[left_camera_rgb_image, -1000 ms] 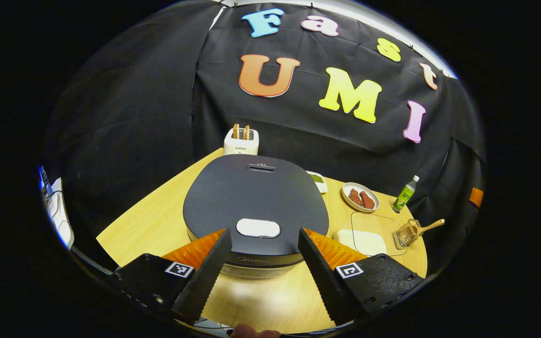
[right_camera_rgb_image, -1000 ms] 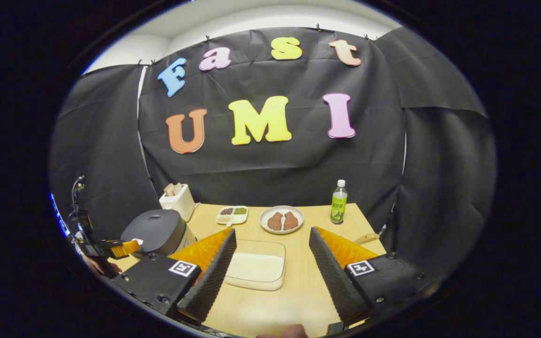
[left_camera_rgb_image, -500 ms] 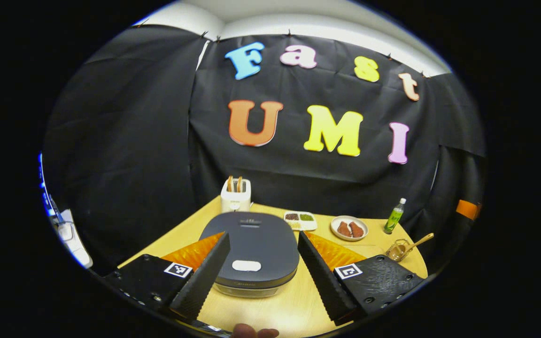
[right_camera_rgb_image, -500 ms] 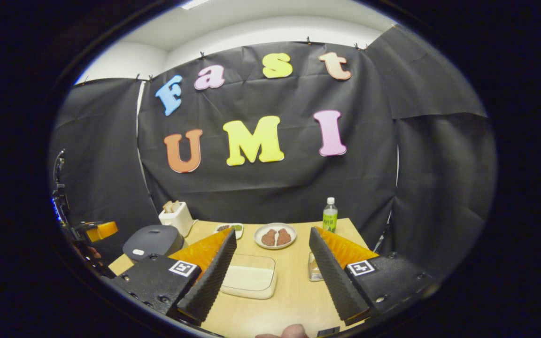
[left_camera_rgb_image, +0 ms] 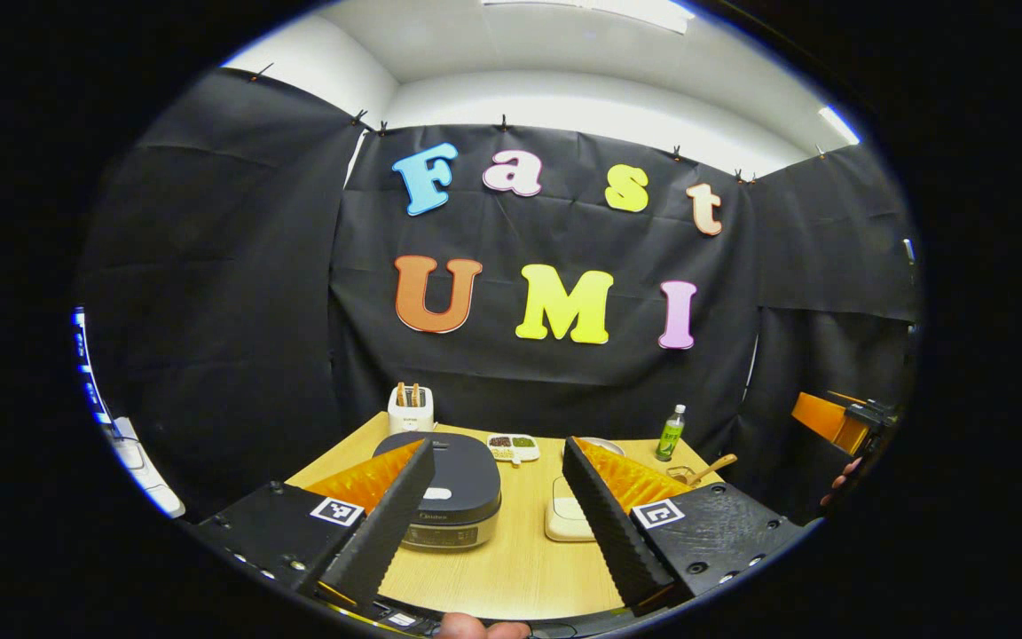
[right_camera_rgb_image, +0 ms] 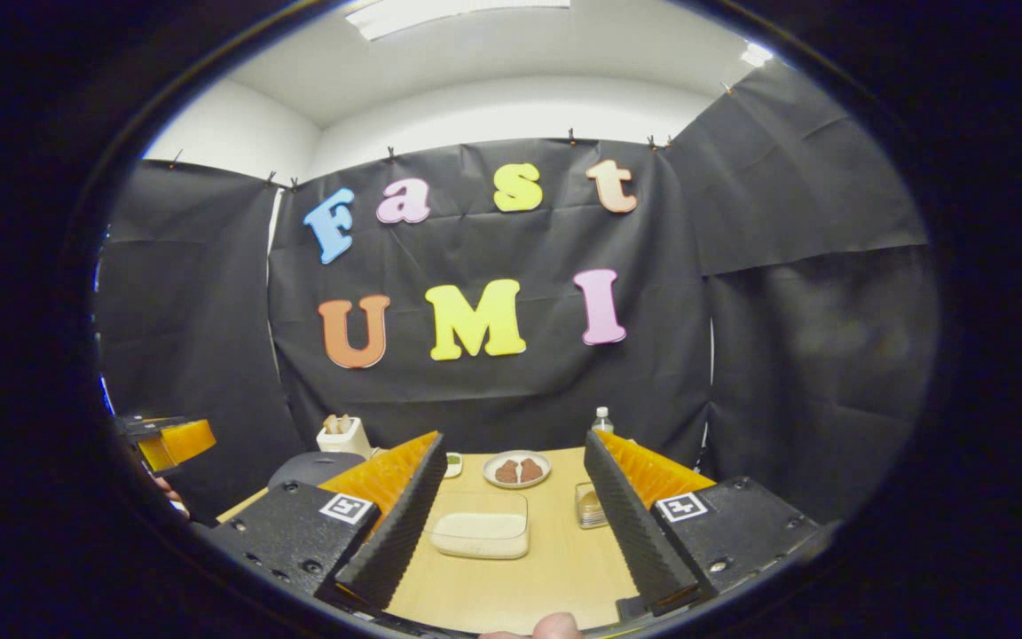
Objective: Close the left gripper, press the button to open the rice cooker; take a wooden spoon from the chopstick holder with the right hand, scoop a spoonful of rice and pour it into the rice cooker, then put the wooden spoon back into the chopstick holder.
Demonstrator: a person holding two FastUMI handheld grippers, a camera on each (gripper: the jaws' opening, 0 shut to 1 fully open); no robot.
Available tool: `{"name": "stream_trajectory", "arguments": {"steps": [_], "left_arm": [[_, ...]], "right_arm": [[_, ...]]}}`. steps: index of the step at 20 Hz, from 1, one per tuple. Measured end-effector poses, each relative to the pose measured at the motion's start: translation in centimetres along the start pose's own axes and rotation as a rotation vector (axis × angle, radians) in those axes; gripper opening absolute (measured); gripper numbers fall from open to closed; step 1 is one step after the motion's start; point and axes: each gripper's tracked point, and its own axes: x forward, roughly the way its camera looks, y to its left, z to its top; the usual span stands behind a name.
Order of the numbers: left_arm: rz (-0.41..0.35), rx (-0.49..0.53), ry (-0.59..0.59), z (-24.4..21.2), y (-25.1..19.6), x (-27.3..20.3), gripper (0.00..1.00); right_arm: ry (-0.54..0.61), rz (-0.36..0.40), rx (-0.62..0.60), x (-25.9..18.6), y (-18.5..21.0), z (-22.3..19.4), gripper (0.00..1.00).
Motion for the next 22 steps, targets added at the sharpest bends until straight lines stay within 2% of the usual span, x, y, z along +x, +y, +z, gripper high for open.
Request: {"name": "stream_trajectory", "arguments": {"steps": [3, 8, 17, 22], "left_arm": [[-0.013, 0.017, -0.043, 0.5, -0.2, -3.6, 0.94], [0.005, 0.011, -0.066, 0.8, -0.2, -5.5, 0.95], [-0.008, 0.018, -0.053, 0.9, -2.1, -5.2, 0.95], [-0.007, 0.009, -0.056, 1.4, -2.3, -4.9, 0.95]], "right_arm": [[0.000, -0.005, -0.013, -4.0, 1.4, -0.3, 1.00], [-0.014, -0.013, -0.008, -7.7, 2.6, 0.0, 1.00], [0.007, 0.028, -0.008, -7.9, 3.5, -0.4, 1.00], [0.013, 0.024, -0.002, -7.4, 3.2, -0.2, 0.99]]}}
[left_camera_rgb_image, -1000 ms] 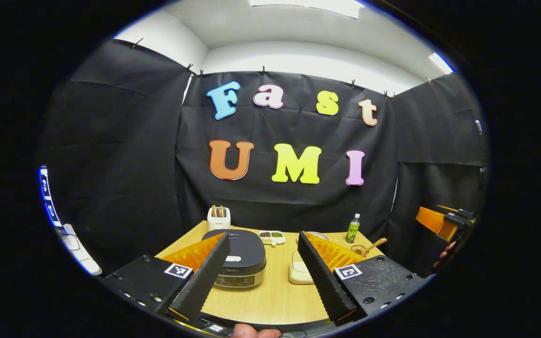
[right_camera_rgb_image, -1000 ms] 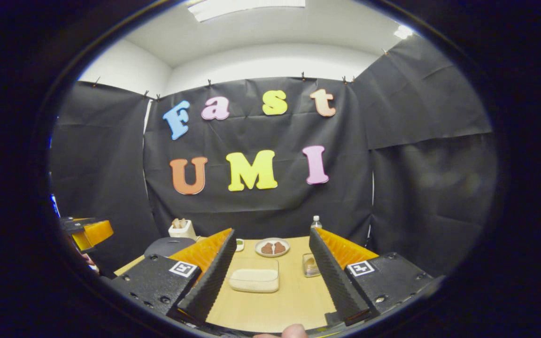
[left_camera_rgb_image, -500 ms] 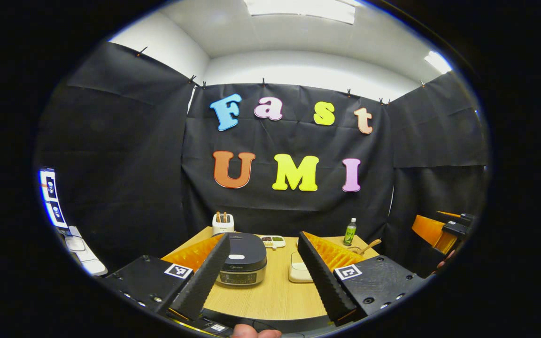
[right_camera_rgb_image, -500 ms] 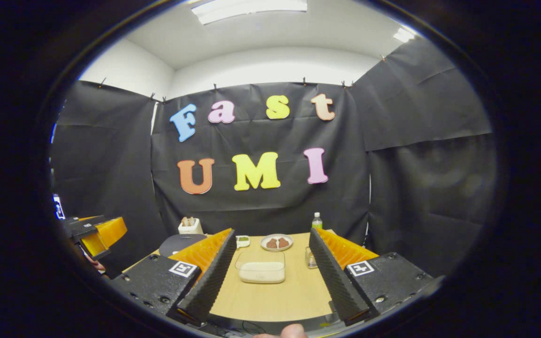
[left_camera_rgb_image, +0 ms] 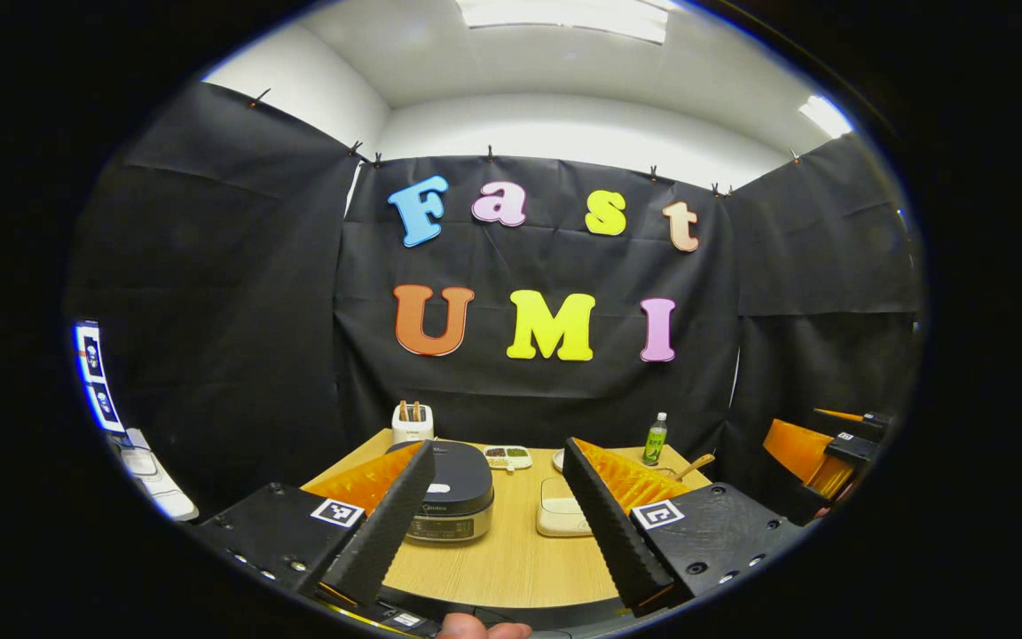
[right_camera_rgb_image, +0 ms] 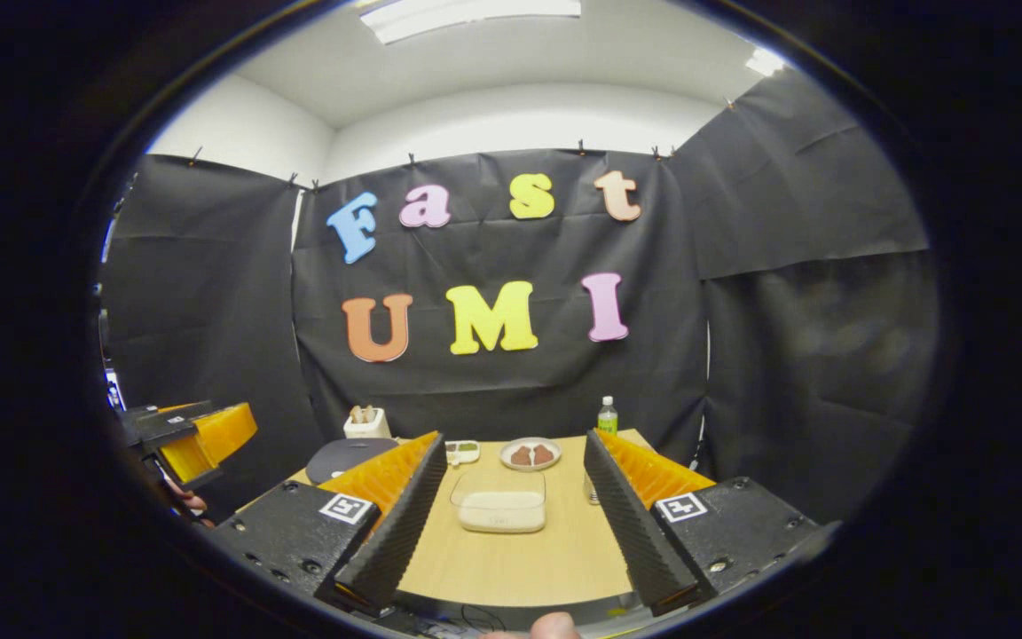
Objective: Close the left gripper, press the button to open the rice cooker; take a wooden spoon from the chopstick holder with the right hand, scoop a spoonful of rice and pour it into the rice cooker, then put the wooden spoon back into the chopstick holder.
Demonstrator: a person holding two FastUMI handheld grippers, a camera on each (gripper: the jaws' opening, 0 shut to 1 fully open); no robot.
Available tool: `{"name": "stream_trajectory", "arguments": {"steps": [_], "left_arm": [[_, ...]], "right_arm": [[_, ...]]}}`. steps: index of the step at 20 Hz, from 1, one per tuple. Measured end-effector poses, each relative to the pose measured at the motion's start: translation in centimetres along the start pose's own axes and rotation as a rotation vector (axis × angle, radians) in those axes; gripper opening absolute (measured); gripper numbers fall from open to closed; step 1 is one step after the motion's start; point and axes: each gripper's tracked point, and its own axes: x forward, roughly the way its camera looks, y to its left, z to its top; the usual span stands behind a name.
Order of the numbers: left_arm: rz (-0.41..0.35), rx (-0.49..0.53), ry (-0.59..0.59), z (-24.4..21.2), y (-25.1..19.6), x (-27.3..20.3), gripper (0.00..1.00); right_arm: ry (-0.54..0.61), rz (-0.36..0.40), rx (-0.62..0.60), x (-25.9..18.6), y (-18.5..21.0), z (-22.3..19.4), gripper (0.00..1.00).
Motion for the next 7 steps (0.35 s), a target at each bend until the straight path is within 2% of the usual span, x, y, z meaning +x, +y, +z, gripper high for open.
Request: {"name": "stream_trajectory", "arguments": {"steps": [7], "left_arm": [[0.002, 0.019, -0.003, 0.34, -0.58, 0.14, 0.95]], "right_arm": [[-0.002, -0.004, -0.003, 0.58, 0.14, 0.20, 1.00]]}}
